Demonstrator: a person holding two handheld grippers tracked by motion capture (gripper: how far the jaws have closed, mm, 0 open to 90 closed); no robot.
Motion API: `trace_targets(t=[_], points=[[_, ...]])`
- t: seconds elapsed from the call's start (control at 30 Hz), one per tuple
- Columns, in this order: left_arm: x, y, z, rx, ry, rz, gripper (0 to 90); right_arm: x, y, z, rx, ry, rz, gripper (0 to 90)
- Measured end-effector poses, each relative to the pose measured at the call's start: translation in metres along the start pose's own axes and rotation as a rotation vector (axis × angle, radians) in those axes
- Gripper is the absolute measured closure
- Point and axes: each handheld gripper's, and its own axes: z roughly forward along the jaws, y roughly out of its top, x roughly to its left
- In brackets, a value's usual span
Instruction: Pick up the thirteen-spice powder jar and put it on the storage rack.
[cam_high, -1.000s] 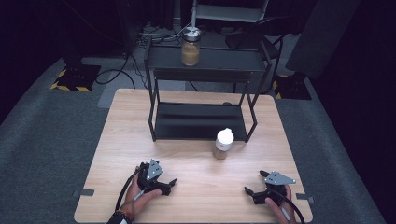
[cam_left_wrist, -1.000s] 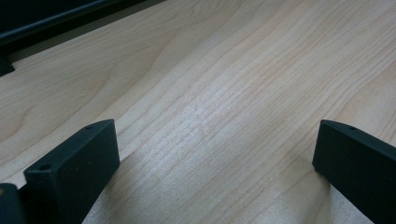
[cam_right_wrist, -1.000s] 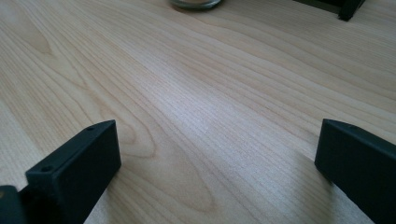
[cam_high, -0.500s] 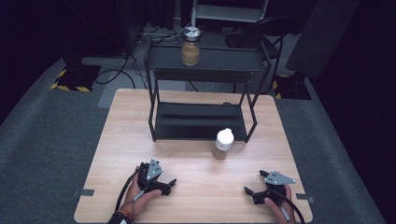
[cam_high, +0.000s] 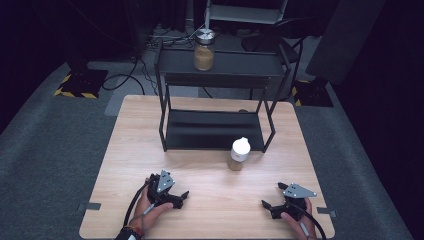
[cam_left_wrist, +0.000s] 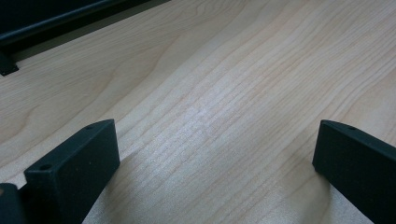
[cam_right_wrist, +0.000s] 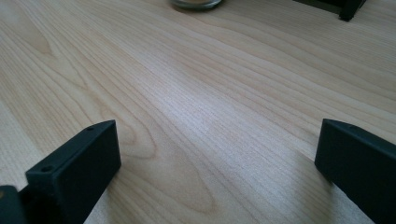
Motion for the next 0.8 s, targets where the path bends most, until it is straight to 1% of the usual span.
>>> trace_targets(t=[0.6,0.8], points=[[-0.0002,0.0004,0.0002,0.001,0.005,-0.004,0.4,-0.0005,0.0007,0.0000,0.002,0.001,-0.005,0.1],[-0.0002,0.0004,0.0002,0.000,0.005,-0.004,0.4,-0.0015,0.0080,0.0012,0.027,0.012,-0.010,0.3]])
